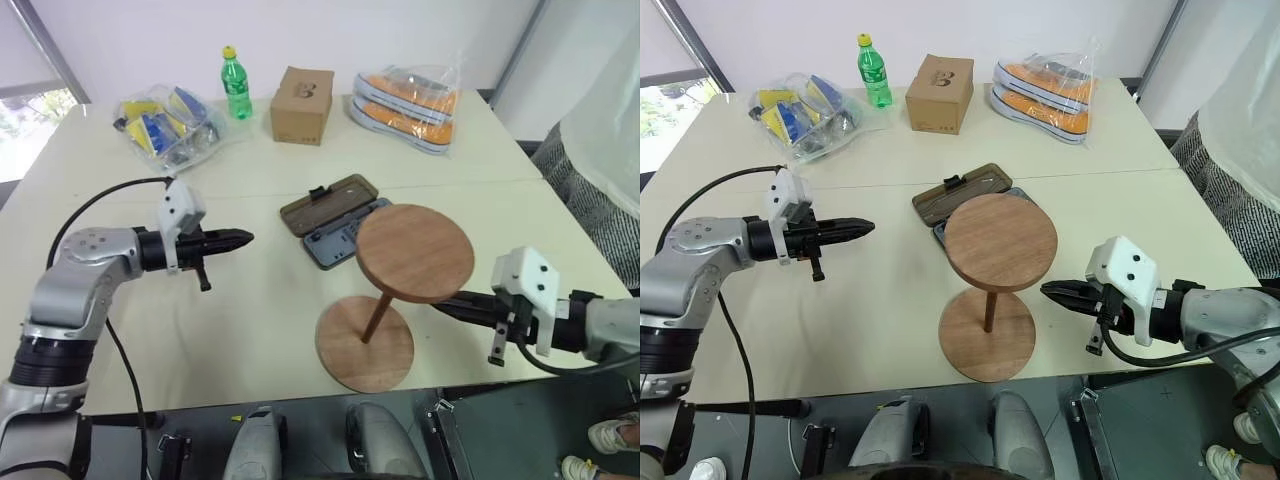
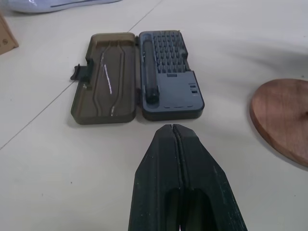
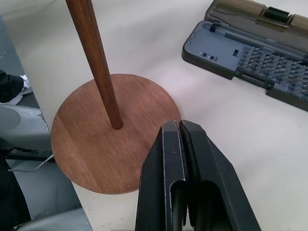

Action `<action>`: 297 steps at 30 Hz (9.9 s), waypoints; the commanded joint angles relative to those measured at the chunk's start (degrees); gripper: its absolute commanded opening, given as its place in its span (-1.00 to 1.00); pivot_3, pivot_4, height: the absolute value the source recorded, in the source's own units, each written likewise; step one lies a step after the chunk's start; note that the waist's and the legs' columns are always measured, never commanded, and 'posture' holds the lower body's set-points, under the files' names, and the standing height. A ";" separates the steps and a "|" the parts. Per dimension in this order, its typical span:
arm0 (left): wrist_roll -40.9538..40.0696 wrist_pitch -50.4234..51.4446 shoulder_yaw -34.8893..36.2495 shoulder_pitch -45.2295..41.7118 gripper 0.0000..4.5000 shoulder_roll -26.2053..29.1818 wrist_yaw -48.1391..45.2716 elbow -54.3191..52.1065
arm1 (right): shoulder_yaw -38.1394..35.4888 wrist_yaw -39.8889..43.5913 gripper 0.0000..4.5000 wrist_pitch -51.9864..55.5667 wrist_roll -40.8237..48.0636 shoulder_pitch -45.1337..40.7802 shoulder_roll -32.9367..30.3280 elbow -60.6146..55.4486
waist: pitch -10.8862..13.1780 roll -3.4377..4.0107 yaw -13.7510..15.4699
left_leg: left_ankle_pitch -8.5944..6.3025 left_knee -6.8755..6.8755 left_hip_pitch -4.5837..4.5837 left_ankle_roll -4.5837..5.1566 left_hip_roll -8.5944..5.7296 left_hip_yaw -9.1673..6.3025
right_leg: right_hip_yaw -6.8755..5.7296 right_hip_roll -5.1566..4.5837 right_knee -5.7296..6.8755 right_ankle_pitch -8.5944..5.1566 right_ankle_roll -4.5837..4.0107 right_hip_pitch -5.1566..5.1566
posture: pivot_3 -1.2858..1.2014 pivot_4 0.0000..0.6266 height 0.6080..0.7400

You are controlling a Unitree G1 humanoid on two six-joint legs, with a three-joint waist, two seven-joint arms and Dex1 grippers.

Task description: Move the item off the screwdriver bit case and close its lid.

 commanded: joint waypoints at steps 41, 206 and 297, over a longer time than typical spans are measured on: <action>2.14 -2.55 -1.27 -1.04 -1.00 -0.56 0.27 0.04 | 11.25 -19.01 -0.05 5.83 23.23 -14.78 5.93 -5.24 | 0.01 -0.03 0.01 | 0.00 0.00 -0.01 0.00 0.01 -0.02 | 0.00 -0.01 0.00 0.00 0.00 -0.01 | 0.03 -0.52 1.00; 26.79 -12.28 -5.95 -39.08 0.99 -28.45 32.28 62.85 | 20.11 -25.04 1.00 -0.73 -21.73 -29.74 22.90 11.48 | 0.27 0.28 0.03 | 0.00 0.04 -0.21 0.01 -0.11 -0.02 | -0.02 -0.02 0.02 0.06 0.15 -0.18 | 0.03 -0.52 1.00; 31.52 -18.67 -3.58 -44.06 0.72 -27.55 30.88 76.39 | 20.16 -30.11 1.00 0.35 -24.28 -28.83 25.31 9.73 | 0.26 0.24 -0.09 | -0.01 0.04 -0.18 0.03 -0.10 -0.03 | -0.04 -0.02 0.07 0.06 0.15 -0.15 | 0.03 -0.52 1.00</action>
